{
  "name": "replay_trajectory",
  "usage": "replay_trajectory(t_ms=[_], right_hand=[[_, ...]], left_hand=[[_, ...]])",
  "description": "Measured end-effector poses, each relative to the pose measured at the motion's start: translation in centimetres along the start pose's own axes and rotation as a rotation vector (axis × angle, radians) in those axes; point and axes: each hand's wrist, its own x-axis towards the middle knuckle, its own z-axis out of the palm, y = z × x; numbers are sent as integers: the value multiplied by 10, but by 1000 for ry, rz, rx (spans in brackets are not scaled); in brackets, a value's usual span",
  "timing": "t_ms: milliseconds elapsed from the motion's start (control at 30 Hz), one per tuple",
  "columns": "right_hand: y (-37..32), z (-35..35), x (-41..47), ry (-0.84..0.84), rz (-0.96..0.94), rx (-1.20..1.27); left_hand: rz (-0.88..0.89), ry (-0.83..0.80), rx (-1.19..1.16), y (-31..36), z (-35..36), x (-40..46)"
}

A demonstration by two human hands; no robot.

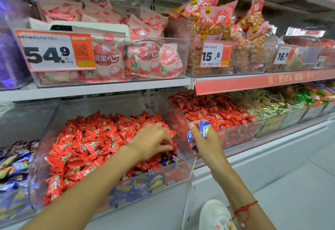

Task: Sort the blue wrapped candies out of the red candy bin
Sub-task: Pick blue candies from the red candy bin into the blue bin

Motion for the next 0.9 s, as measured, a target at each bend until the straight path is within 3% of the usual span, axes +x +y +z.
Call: replay_trajectory(t_ms=[167,233,300,433,533,700,800,900], right_hand=[[2,5,3,13,24,35],[3,5,4,21,32,30],[2,6,4,30,43,44],[0,6,2,36,54,57],[0,4,1,42,57,58],[0,-2,0,42,73,57],[1,-4,0,29,83,44],[-2,-3,-1,2,97,52]], left_hand=[[-231,324,108,-42,-41,-38],[-406,302,149,-56,-48,-49],[-471,204,91,-54,-44,-52],[-268,137,-127,-19,-26,-33],[-53,-135,-212,4,-5,-11],[124,-342,127,17,26,11],[110,-288,215,22,25,15],[16,-103,75,15,19,8]])
